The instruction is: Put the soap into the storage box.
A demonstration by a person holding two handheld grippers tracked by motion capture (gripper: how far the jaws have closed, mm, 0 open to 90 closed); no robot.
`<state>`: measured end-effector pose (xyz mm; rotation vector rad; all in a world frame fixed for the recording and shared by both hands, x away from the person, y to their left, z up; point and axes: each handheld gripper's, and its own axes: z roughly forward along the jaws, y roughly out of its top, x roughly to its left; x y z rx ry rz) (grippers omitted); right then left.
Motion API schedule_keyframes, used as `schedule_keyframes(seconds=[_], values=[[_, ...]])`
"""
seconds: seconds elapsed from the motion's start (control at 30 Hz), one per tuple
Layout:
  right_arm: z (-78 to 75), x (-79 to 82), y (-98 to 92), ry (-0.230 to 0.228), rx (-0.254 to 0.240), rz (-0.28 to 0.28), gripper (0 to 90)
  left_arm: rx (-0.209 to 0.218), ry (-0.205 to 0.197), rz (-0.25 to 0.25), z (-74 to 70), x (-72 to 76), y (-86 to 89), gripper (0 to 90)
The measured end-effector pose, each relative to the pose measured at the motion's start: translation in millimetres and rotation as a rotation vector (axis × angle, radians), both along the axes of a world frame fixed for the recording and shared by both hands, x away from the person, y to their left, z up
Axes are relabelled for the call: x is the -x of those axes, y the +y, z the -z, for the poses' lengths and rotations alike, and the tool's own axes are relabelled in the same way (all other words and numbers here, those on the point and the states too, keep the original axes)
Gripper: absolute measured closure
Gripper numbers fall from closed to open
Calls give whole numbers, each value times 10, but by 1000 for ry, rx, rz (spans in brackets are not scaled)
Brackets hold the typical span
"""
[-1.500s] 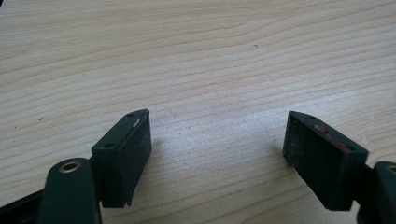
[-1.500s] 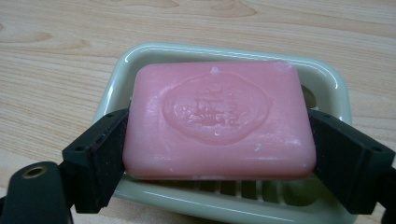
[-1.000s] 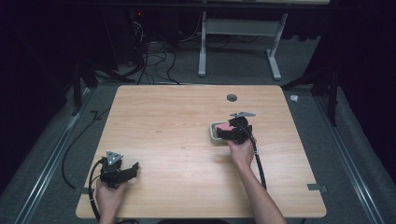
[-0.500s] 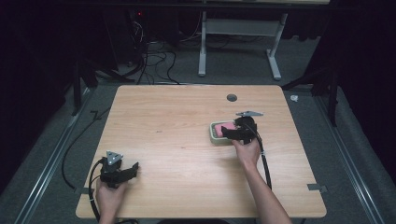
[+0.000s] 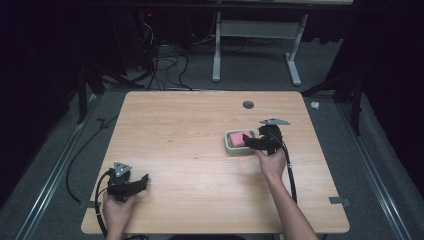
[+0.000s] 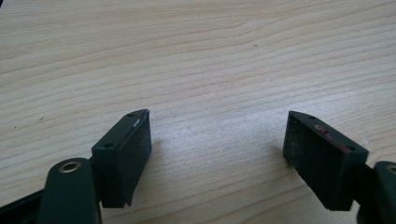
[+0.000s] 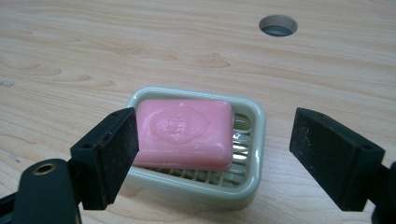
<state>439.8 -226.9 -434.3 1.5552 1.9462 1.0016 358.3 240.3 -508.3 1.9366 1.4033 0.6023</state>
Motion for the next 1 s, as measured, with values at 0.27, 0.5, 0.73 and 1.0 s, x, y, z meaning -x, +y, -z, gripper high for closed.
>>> schedule_keyframes(seconds=[0.27, 0.5, 0.73, 1.0], values=[[-75, 72, -111, -23, -4, 8, 170, 0, 0, 0, 0, 0, 0, 240], [-126, 123, -191, -38, -7, 12, 173, 0, 0, 0, 0, 0, 0, 240], [-172, 185, -276, -56, -6, 22, 174, 0, 0, 0, 0, 0, 0, 240], [-179, 267, -378, -67, -16, 37, 176, 0, 0, 0, 0, 0, 0, 240]])
